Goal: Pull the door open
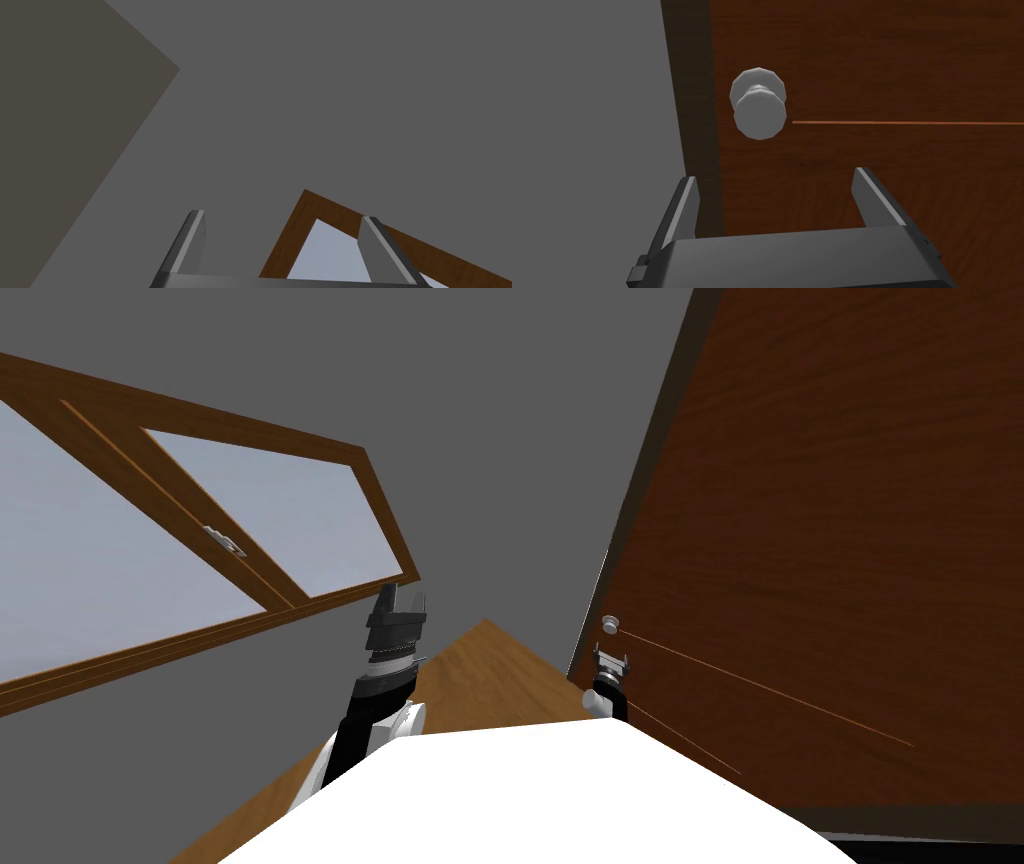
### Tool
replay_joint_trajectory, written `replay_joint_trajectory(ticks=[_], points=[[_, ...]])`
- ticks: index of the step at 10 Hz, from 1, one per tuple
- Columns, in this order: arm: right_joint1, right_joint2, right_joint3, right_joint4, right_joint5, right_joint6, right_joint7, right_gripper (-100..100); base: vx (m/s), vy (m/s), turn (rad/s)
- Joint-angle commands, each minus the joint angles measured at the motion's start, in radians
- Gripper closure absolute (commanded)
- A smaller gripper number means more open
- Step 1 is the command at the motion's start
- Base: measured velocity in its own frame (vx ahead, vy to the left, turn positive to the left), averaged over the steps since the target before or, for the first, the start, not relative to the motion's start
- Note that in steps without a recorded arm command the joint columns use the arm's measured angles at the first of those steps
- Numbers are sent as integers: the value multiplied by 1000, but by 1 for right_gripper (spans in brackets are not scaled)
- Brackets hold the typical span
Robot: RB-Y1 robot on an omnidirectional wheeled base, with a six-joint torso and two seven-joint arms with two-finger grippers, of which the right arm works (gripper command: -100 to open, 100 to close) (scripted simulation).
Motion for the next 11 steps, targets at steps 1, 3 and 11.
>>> replay_joint_trajectory(ticks=[1, 3, 11], points=[[-12, 0, -3, 37, -20, -7, -30, -100, 77, -74, 106], [-21, 0, -6, 64, -34, -12, -49, -100, 58, -55, 63], [49, -84, -8, 69, 7, 1, -178, -100, 115, 1, -3]])
